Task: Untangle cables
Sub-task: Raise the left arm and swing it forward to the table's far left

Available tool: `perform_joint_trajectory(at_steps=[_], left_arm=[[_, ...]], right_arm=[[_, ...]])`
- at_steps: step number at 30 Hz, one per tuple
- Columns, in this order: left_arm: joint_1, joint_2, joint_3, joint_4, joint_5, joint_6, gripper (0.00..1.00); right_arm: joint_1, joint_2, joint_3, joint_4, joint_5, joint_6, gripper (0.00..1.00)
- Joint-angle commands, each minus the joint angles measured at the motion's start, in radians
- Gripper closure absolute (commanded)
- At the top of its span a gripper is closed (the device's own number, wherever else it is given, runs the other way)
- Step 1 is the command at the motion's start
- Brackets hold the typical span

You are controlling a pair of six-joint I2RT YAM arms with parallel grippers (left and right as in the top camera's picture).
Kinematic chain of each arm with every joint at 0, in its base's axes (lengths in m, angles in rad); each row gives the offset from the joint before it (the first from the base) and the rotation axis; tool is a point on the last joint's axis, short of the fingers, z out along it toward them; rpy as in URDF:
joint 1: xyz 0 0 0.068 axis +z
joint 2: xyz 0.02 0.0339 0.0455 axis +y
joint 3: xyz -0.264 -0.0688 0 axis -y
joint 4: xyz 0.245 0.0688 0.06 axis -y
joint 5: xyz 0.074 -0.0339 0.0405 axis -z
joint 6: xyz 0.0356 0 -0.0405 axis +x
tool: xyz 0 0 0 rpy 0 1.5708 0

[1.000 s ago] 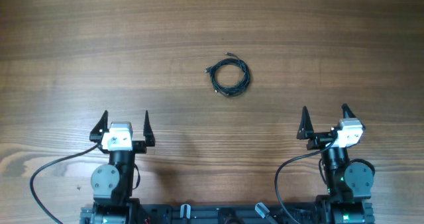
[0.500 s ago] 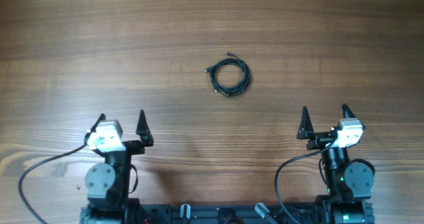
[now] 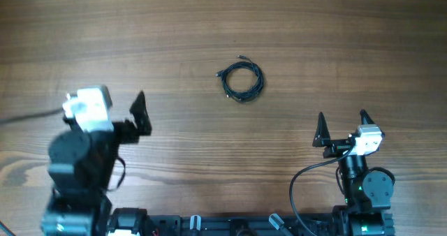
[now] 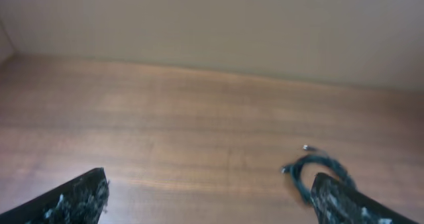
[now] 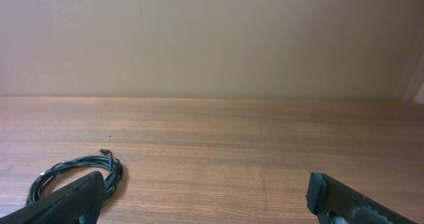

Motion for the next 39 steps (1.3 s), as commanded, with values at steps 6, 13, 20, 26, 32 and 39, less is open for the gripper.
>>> perform_joint_trajectory(at_steps=[6, 13, 20, 26, 32, 39], left_arm=[[0.006, 0.38, 0.456, -0.222, 0.093, 0.107, 0.0], [0.006, 0.704, 0.758, -0.415, 0.131, 0.148, 0.0], [0.006, 0.892, 0.842, -0.41, 0.18, 0.151, 0.0], [0.005, 0.9, 0.842, -0.397, 0.18, 0.151, 0.0], [0.005, 0.893, 0.842, -0.367, 0.18, 0.151, 0.0], [0.005, 0.888, 0.842, -0.369, 0.193, 0.152, 0.0]], right_arm=[[-0.005, -0.005, -0.005, 0.002, -0.02, -0.01, 0.0], [-0.005, -0.005, -0.005, 0.002, -0.02, -0.01, 0.0], [-0.005, -0.005, -0.005, 0.002, -0.02, -0.01, 0.0], [-0.005, -0.005, -0.005, 0.002, -0.02, -0.01, 0.0], [-0.005, -0.005, -0.005, 0.002, -0.02, -0.01, 0.01], [-0.005, -0.005, -0.005, 0.002, -0.035, -0.01, 0.0]])
